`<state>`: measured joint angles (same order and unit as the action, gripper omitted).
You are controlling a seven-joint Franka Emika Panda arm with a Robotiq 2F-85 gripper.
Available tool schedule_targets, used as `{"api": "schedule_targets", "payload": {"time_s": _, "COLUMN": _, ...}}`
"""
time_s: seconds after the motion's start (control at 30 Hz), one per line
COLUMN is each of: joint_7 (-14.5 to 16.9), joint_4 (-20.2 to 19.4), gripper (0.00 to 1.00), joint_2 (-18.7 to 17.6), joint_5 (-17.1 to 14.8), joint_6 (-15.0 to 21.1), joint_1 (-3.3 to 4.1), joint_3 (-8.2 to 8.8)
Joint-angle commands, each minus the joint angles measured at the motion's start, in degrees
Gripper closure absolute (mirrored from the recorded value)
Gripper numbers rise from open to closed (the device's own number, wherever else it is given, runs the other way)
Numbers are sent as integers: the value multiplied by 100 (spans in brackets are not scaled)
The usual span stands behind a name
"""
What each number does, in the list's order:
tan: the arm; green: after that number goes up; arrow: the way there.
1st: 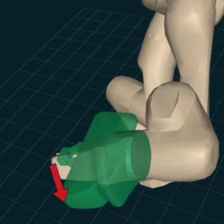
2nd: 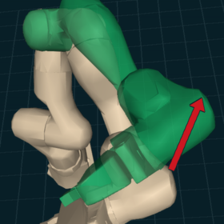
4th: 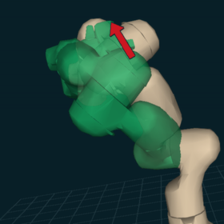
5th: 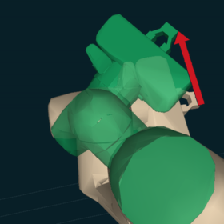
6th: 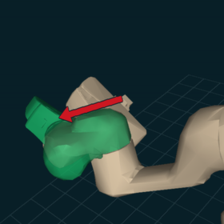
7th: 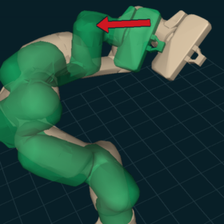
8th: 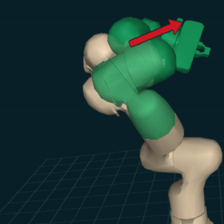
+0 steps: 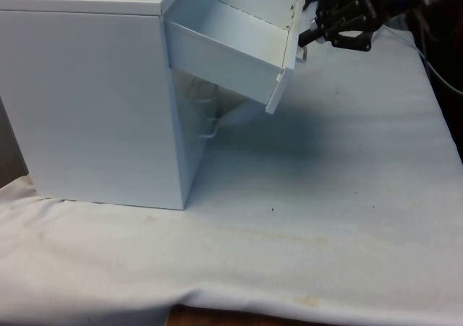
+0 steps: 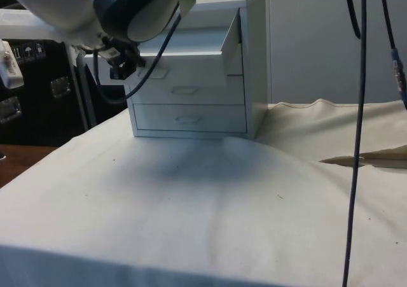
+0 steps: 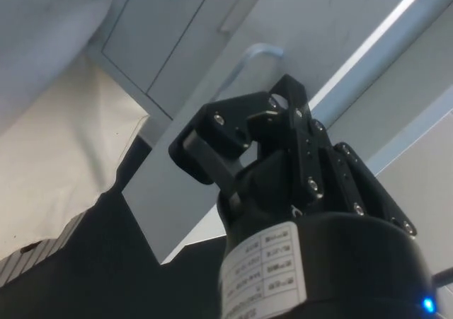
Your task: Open the drawer, then close it.
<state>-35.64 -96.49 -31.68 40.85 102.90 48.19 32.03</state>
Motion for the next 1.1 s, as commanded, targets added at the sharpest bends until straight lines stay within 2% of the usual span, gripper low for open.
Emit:
{"api": "schedule_targets", "payload": {"time_s": 0.0, "joint_7": 57, "joint_4": -52, "gripper": 100, "joint_2": 29, "joint_5": 69, "joint_6": 80, "joint_1": -57, "joint_3": 46}}
{"api": "schedule_targets", "payload": {"time_s": 0.17, "joint_7": 97, "joint_4": -17, "gripper": 100, "joint_2": 57, "joint_5": 92, "joint_6": 11, "joint_1": -57, "joint_3": 74}}
{"api": "schedule_targets", "payload": {"time_s": 0.2, "joint_7": 17, "joint_4": 40, "gripper": 100, "joint_2": 6, "joint_5": 0, "joint_6": -46, "joint_1": -11, "joint_3": 17}}
{"api": "schedule_targets", "payload": {"time_s": 0.23, "joint_7": 109, "joint_4": 6, "gripper": 100, "joint_2": 63, "joint_5": 97, "joint_6": -17, "joint_1": -52, "joint_3": 80}}
{"api": "schedule_targets", "payload": {"time_s": 0.37, "joint_7": 212, "joint_4": 103, "gripper": 100, "joint_2": 74, "joint_5": 103, "joint_6": -149, "joint_1": 0, "joint_3": 149}}
{"api": "schedule_targets", "payload": {"time_s": 0.47, "joint_7": 212, "joint_4": 155, "gripper": 100, "joint_2": 52, "joint_5": 74, "joint_6": -195, "joint_1": -11, "joint_3": 143}}
{"api": "schedule_targets", "payload": {"time_s": 0.7, "joint_7": 361, "joint_4": 212, "gripper": 100, "joint_2": 160, "joint_5": 235, "joint_6": -367, "joint_1": -11, "joint_3": 195}}
{"api": "schedule_targets", "payload": {"time_s": 0.73, "joint_7": 292, "joint_4": 218, "gripper": 100, "joint_2": 126, "joint_5": 183, "joint_6": -350, "joint_1": -11, "joint_3": 172}}
{"api": "schedule_targets", "payload": {"time_s": 0.83, "joint_7": 401, "joint_4": 235, "gripper": 100, "joint_2": 201, "joint_5": 286, "joint_6": -424, "joint_1": -17, "joint_3": 223}}
{"api": "schedule_targets", "payload": {"time_s": 0.93, "joint_7": 430, "joint_4": 252, "gripper": 100, "joint_2": 201, "joint_5": 286, "joint_6": -435, "joint_1": -29, "joint_3": 252}}
{"api": "schedule_targets", "payload": {"time_s": 0.97, "joint_7": 390, "joint_4": 269, "gripper": 100, "joint_2": 178, "joint_5": 241, "joint_6": -464, "joint_1": -11, "joint_3": 241}}
{"api": "schedule_targets", "payload": {"time_s": 1.07, "joint_7": 453, "joint_4": 241, "gripper": 100, "joint_2": 229, "joint_5": 275, "joint_6": -407, "joint_1": -46, "joint_3": 292}}
